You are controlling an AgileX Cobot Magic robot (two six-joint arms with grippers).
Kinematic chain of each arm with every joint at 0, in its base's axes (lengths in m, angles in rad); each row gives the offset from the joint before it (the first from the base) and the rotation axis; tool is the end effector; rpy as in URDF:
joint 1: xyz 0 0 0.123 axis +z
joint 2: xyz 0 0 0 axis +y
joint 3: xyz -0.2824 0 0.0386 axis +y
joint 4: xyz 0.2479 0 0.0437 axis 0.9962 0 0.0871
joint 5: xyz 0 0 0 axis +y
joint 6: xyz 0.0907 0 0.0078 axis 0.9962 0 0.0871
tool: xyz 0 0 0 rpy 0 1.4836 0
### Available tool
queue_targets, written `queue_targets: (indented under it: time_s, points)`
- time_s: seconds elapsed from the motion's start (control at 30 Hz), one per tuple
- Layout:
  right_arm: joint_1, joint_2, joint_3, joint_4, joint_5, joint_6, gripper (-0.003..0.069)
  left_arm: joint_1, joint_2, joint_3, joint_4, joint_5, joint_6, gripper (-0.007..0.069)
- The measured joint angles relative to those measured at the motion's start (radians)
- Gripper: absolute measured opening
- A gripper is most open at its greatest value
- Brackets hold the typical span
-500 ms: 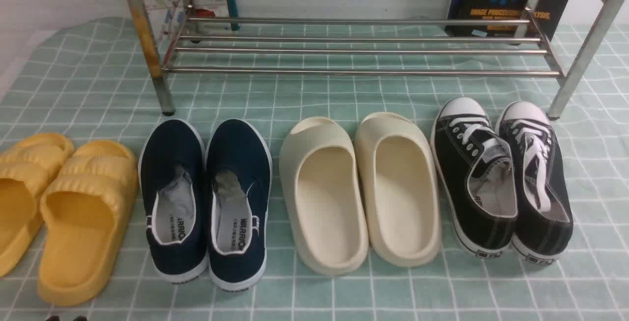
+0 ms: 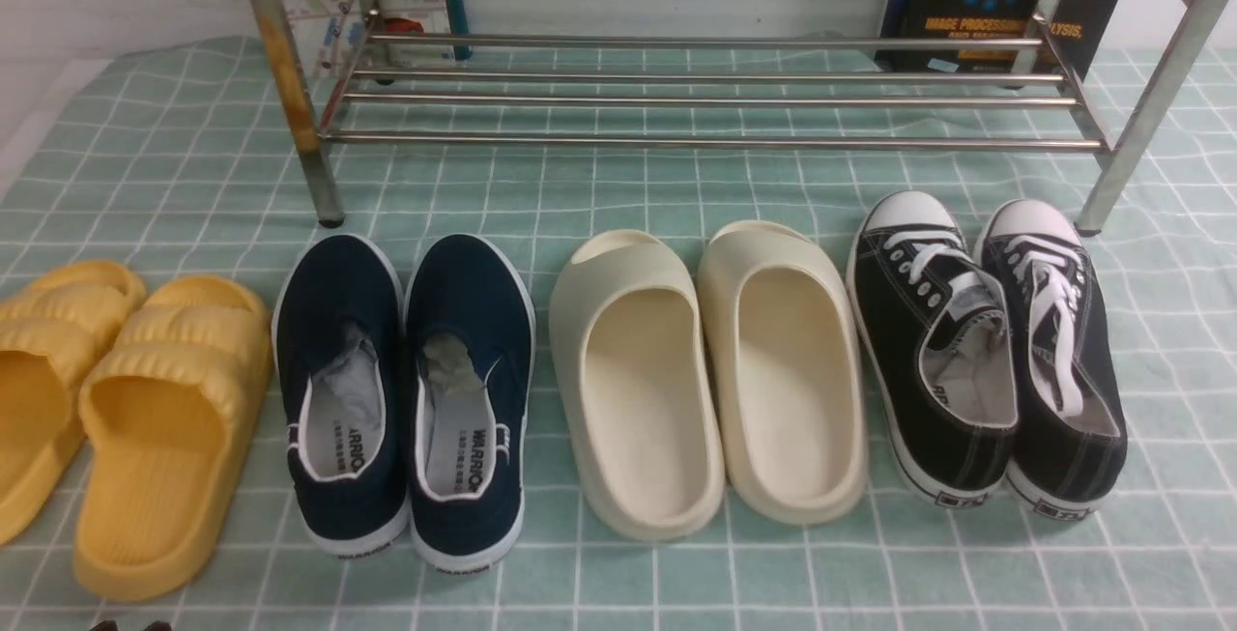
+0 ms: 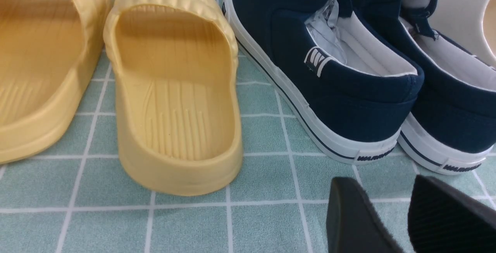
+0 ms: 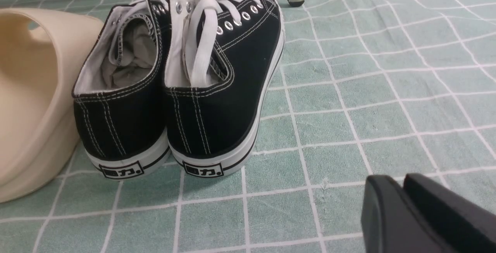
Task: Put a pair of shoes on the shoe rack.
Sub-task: Use the right arm to grab the shoe closest to it
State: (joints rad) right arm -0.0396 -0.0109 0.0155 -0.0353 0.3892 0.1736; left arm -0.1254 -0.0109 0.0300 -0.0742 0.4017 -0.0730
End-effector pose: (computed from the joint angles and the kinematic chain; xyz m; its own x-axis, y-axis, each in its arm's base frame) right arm 0.0520 -0.0033 0.1735 -0.2910 0.1521 -0.9445 0.0942 0.9870 0.1299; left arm 0.0511 -0.0091 0.1676 -0.3422 -0.0988 -0.9344 0.1051 0.9842 -0.1425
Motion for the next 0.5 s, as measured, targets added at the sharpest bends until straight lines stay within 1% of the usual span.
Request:
queue_targets:
  time_s: [0.5]
  points:
    - [0.0, 0.0, 0.0, -0.024, -0.001, 0.0, 0.0111, 0.0, 0.0, 0.0, 0.0, 0.0, 0.0, 0.0239]
